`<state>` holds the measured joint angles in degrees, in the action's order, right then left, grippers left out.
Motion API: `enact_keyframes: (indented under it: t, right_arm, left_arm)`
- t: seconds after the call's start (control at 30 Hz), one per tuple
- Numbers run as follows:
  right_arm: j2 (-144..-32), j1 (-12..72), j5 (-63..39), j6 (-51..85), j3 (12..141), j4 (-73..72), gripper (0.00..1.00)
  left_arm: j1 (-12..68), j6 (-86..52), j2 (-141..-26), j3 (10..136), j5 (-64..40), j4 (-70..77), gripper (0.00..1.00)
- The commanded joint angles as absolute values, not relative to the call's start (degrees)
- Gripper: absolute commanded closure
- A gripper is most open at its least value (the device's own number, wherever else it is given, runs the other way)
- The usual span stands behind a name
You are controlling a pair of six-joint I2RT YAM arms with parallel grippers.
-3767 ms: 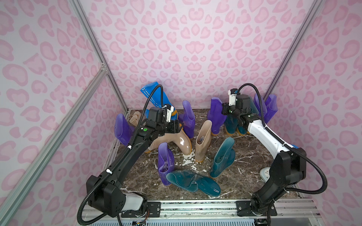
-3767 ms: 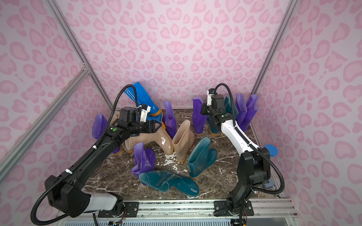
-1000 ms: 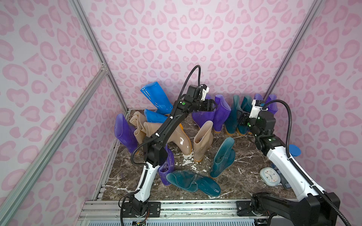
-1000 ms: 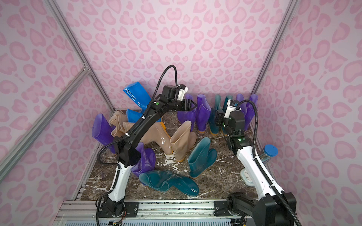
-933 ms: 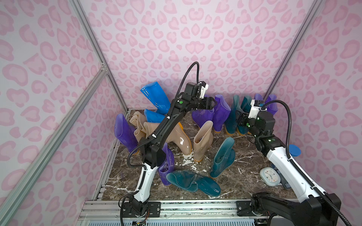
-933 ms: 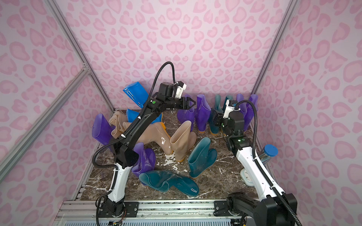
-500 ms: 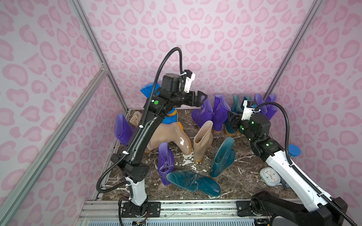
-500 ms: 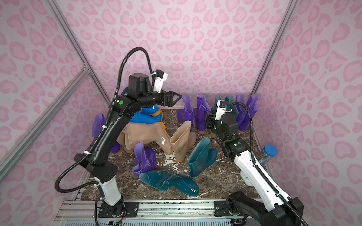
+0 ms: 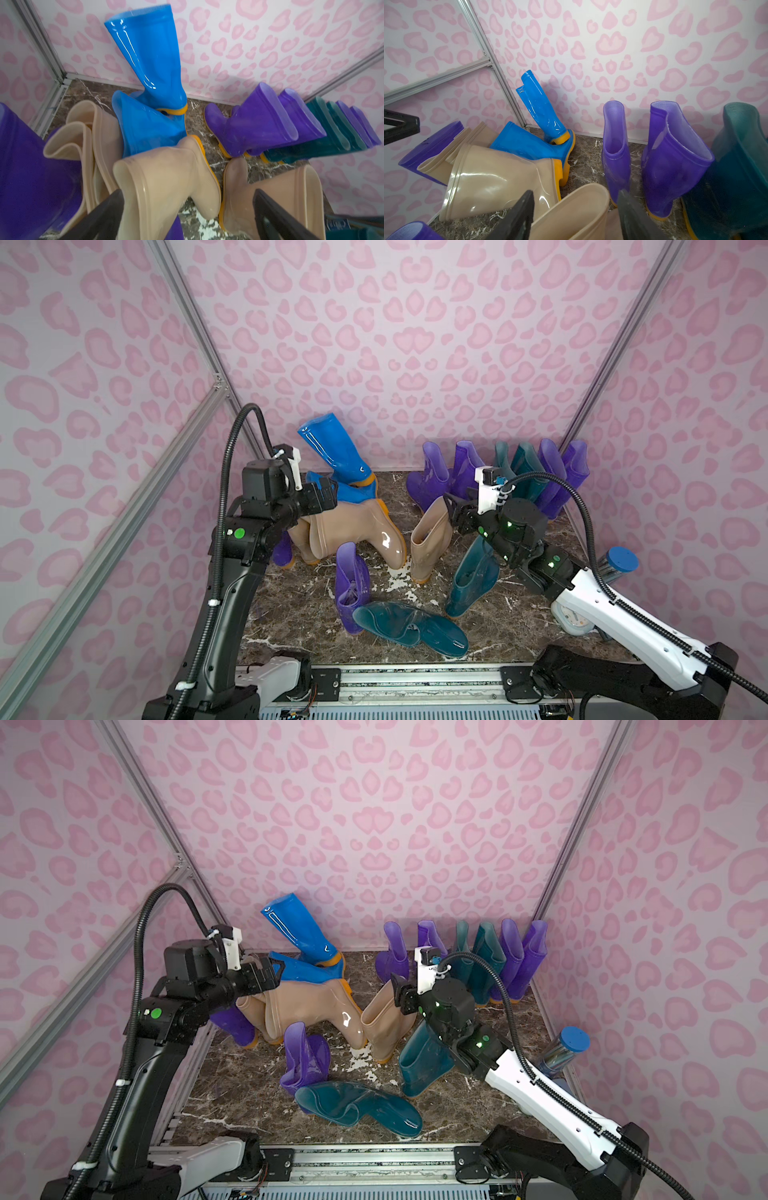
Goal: Match and arrange rain boots in pairs
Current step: Adjust the rain boot at the center of the board.
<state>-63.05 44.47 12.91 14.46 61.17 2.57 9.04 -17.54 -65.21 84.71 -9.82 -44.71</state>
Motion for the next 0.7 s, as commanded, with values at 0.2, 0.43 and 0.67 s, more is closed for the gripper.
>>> enact_keyframes:
  t: [0.2, 0.43, 0.67]
  right_arm:
    - [-53.86, 45.39, 32.24, 17.66, 57.40, 13.02, 0.20]
    - [-48.57, 37.17, 22.20, 25.33, 54.81, 21.69, 0.09]
    - [-49.22, 36.75, 16.68, 31.23, 54.62, 24.53, 0.04]
  left_arm:
    - [28.36, -6.48, -73.00, 93.06, -17.08, -53.42, 0.03]
    - [38.64, -3.10, -86.38, 101.06, -17.24, -55.99, 0.00]
    - [41.66, -2.85, -96.40, 106.64, -14.60, -54.67, 0.02]
